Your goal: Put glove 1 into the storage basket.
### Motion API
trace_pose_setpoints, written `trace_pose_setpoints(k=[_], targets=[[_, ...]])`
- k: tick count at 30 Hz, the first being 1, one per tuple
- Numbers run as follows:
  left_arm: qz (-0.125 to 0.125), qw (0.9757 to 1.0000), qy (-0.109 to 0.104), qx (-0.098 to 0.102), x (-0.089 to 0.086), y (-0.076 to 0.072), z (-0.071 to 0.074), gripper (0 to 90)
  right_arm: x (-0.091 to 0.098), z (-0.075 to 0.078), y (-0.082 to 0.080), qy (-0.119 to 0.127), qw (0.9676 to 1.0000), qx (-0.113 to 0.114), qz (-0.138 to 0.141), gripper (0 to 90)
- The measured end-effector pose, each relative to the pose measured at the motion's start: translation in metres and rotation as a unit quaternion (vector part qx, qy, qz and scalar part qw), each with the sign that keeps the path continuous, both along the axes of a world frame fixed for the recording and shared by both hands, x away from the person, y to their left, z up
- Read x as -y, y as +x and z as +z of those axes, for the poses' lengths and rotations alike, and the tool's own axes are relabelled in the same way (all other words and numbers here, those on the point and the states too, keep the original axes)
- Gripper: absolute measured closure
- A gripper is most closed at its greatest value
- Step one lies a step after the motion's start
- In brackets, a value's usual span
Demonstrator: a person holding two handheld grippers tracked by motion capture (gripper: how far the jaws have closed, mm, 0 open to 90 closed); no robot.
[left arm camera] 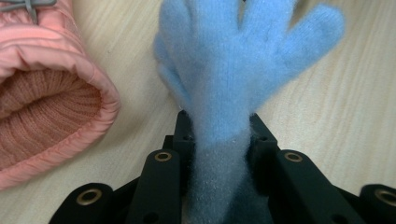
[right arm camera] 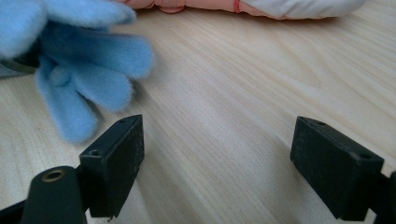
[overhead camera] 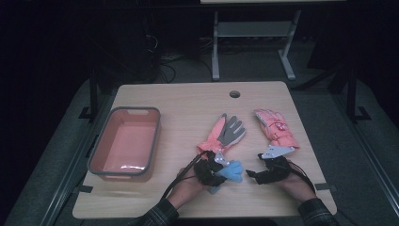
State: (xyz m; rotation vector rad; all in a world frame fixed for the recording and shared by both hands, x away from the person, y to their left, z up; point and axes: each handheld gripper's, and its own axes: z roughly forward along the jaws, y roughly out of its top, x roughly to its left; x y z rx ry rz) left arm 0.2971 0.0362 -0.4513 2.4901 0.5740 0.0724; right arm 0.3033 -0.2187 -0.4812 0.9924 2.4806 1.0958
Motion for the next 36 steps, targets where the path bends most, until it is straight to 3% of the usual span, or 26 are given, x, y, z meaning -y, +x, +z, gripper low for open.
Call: trace_pose_setpoints(k=[5,17,24,25,30,36], targets=[[-0.002,0.9997,-0.017,-0.016,-0.008,0.003,0.01,71.3,0.0,0.0,0.0,-0.001,1.0,0.001,0.001,16.9],[0.004,0.9989,-0.044,-0.016,-0.03,0.007,0.043,71.5,0.0,0.0,0.0,-0.001,1.0,0.001,0.002,16.1],[0.02,0.9982,-0.053,-0.018,-0.046,0.013,0.059,71.5,0.0,0.0,0.0,-0.001,1.0,0.001,0.002,15.9],[0.019,0.9985,-0.047,-0.018,-0.049,0.015,0.062,71.5,0.0,0.0,0.0,-0.001,1.0,0.001,0.003,15.7],[0.041,0.9973,-0.06,-0.01,-0.065,0.022,0.073,71.4,-0.001,0.0,0.0,-0.004,1.0,0.001,0.007,13.7],[0.059,0.9965,-0.058,-0.001,-0.082,0.03,0.087,71.4,-0.001,-0.001,0.0,-0.003,1.0,0.002,0.004,13.3]])
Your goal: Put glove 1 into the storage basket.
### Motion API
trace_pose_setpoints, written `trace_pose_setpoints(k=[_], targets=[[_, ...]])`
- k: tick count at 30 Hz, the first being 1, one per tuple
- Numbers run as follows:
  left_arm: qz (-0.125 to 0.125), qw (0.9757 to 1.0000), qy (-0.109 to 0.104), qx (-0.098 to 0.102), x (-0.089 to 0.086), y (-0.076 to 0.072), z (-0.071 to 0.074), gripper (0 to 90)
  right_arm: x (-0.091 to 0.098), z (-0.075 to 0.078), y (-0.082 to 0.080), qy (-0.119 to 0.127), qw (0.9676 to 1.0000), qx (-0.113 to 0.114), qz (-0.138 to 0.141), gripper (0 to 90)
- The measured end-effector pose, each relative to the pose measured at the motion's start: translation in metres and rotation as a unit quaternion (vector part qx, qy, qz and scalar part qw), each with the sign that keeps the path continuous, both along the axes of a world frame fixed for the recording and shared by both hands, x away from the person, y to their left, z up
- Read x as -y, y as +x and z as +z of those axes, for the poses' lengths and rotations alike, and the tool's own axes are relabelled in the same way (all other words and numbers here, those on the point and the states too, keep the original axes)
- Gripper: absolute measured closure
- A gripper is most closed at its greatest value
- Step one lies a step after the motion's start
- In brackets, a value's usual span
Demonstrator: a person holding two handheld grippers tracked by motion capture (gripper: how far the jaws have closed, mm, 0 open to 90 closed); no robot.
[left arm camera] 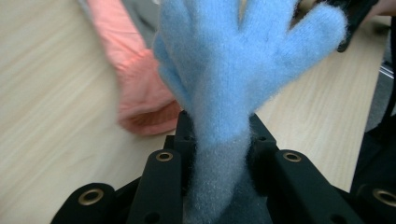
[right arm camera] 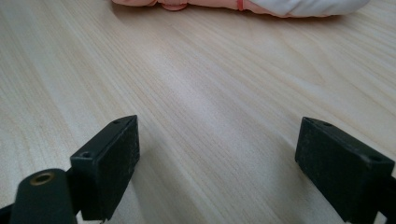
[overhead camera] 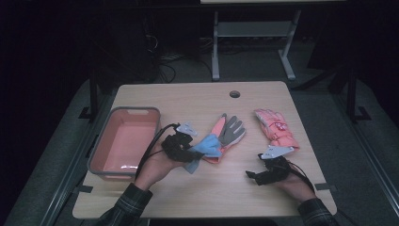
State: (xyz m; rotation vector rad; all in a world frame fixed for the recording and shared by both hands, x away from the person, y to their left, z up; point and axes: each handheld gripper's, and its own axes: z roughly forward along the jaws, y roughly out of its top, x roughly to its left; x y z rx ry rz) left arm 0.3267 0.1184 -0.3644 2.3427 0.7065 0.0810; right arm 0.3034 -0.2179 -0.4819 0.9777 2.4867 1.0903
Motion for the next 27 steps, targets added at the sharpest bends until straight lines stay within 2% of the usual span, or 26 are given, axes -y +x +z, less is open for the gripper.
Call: trace_pose_setpoints(k=[7,13,18,21,27], targets=[[0.033,0.9994,0.006,0.013,-0.027,0.009,0.014,71.4,0.0,0.0,0.0,0.0,1.0,0.0,0.0,13.1],[0.069,0.9973,0.009,0.023,-0.054,0.016,0.024,71.4,-0.001,0.0,0.0,-0.001,1.0,-0.006,-0.007,9.4],[0.1,0.9945,0.011,0.029,-0.079,0.022,0.031,71.4,-0.003,-0.001,0.0,-0.007,0.9999,-0.013,-0.002,2.6],[0.119,0.9923,0.013,0.032,-0.093,0.024,0.033,71.4,-0.003,-0.001,0.001,-0.009,0.9998,-0.013,-0.009,0.5],[0.154,0.9873,0.014,0.035,-0.119,0.028,0.036,71.4,-0.003,-0.001,0.001,-0.011,0.9998,-0.014,-0.009,0.3]])
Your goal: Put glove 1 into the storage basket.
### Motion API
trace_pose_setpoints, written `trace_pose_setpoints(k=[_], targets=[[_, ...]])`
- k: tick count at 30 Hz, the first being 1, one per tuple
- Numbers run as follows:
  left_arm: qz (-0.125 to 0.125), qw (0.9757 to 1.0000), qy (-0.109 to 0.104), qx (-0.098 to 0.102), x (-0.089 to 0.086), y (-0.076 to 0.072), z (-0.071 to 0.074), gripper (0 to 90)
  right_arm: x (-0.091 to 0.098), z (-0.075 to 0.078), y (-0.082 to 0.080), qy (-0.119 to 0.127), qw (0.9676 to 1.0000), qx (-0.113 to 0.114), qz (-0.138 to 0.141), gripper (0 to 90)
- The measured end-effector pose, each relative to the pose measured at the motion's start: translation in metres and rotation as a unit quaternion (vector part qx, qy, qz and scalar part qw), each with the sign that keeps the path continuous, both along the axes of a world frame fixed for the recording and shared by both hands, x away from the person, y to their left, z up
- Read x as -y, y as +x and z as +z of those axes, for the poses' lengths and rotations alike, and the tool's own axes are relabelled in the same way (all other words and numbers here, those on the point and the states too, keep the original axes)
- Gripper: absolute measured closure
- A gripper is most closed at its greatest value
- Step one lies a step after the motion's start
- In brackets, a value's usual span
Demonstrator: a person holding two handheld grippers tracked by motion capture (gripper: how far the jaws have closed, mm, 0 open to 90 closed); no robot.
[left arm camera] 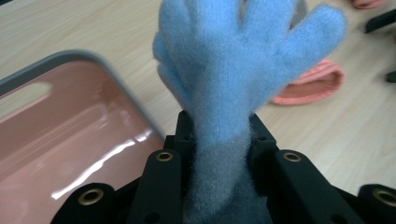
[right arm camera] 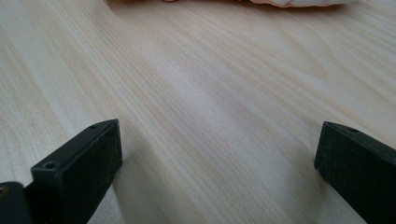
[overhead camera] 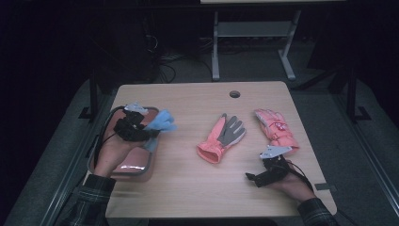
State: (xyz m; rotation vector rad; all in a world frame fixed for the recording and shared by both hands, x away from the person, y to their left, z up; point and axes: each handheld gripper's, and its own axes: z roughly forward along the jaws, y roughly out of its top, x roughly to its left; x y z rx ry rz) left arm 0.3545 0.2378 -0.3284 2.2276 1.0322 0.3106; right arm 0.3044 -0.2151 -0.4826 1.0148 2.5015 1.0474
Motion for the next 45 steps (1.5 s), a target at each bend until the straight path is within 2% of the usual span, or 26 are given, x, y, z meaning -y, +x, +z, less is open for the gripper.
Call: trace_pose_setpoints(k=[5,10,13,17,26,31,35,39,42,45], targets=[[0.029,0.9996,0.006,0.0,-0.019,0.003,0.0,71.4,0.0,0.0,0.0,0.0,1.0,0.0,0.0,0.4],[0.062,0.9979,0.017,0.005,-0.037,0.008,-0.004,71.4,0.0,0.0,0.0,0.0,1.0,0.0,0.0,0.4],[0.077,0.9967,0.025,0.007,-0.048,0.014,-0.01,71.3,0.0,0.0,0.0,0.0,1.0,0.0,0.002,0.4],[0.097,0.9947,0.034,-0.001,-0.056,0.024,-0.021,71.3,0.0,0.0,0.0,0.0,1.0,0.001,0.004,0.4],[0.104,0.9933,0.047,-0.017,-0.053,0.05,-0.053,70.9,0.0,0.0,0.0,-0.001,1.0,-0.001,0.006,0.4],[0.108,0.9921,0.054,-0.034,-0.05,0.063,-0.068,70.4,0.0,0.0,0.0,0.0,1.0,0.0,0.006,0.4],[0.11,0.9907,0.067,-0.044,-0.048,0.071,-0.077,69.6,0.0,0.0,0.0,0.0,1.0,0.0,0.006,0.4],[0.114,0.9893,0.071,-0.055,-0.048,0.075,-0.088,68.1,0.0,0.0,-0.001,0.0,1.0,-0.001,0.006,0.4],[0.113,0.9888,0.073,-0.064,-0.05,0.077,-0.097,64.2,0.0,0.0,-0.001,0.0,1.0,0.0,0.006,0.4],[0.106,0.9883,0.077,-0.079,-0.049,0.076,-0.104,53.4,0.0,0.0,-0.001,0.0,1.0,0.0,0.006,0.4]])
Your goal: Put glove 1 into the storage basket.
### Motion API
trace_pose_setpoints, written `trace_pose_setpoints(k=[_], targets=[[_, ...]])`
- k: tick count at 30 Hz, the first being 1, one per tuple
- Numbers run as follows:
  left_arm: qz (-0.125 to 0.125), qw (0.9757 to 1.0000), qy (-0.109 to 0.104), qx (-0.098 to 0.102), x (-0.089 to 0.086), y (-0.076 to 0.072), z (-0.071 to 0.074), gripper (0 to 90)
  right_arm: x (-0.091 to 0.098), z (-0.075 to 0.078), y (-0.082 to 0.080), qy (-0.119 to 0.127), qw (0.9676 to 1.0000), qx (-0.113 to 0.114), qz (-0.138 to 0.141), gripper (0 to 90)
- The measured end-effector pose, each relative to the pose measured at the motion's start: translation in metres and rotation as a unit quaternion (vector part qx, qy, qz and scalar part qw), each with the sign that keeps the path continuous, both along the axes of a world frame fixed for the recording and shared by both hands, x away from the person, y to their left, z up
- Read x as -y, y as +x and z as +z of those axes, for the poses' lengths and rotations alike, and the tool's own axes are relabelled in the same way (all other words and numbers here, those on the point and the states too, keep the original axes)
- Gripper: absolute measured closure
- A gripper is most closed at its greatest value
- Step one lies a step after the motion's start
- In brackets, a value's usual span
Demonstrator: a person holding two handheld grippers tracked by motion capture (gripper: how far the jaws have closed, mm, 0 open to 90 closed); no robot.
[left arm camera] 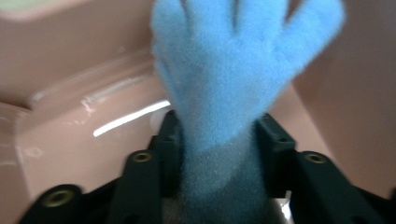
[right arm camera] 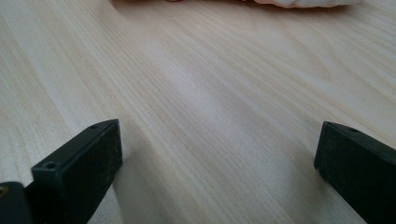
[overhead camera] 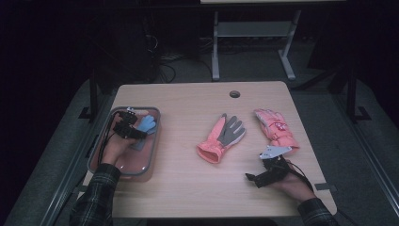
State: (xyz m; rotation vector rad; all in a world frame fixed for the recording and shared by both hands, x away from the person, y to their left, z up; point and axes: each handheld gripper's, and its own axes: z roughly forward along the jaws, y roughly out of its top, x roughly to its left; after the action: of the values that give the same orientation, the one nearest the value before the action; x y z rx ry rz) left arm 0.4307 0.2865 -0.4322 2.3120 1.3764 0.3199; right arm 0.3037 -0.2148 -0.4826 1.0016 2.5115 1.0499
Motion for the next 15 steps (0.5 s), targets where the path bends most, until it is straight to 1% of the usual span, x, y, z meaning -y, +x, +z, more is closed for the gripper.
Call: trace_pose_setpoints(k=[2,4,5,6,7,10,14,15], targets=[[-0.004,1.0,-0.006,-0.004,0.0,-0.001,-0.002,46.1,0.0,0.0,0.0,0.0,1.0,0.0,0.0,0.4],[-0.008,0.9999,-0.006,-0.011,-0.002,-0.001,-0.002,35.9,0.0,0.0,0.0,0.001,1.0,0.0,0.0,0.4],[-0.007,0.9999,-0.006,-0.009,-0.002,-0.001,-0.002,31.9,0.0,0.0,0.0,0.0,1.0,0.0,0.001,0.4],[-0.004,0.9999,-0.008,-0.008,-0.002,-0.002,-0.001,26.0,0.0,0.0,0.0,0.0,1.0,0.0,0.0,0.4],[-0.005,0.9999,-0.012,-0.004,-0.003,-0.002,0.0,22.7,0.0,0.0,0.0,0.0,1.0,0.0,0.0,0.4],[-0.007,0.9998,-0.017,0.003,-0.006,-0.005,0.005,17.8,0.0,0.0,0.0,0.0,1.0,0.0,0.0,0.4],[-0.009,0.9998,-0.017,0.01,-0.011,-0.01,0.013,15.7,0.0,0.0,0.0,-0.001,1.0,-0.001,0.001,0.4],[-0.009,0.9997,-0.018,0.011,-0.012,-0.012,0.017,15.1,0.0,0.0,0.0,-0.001,1.0,-0.001,0.001,0.4]])
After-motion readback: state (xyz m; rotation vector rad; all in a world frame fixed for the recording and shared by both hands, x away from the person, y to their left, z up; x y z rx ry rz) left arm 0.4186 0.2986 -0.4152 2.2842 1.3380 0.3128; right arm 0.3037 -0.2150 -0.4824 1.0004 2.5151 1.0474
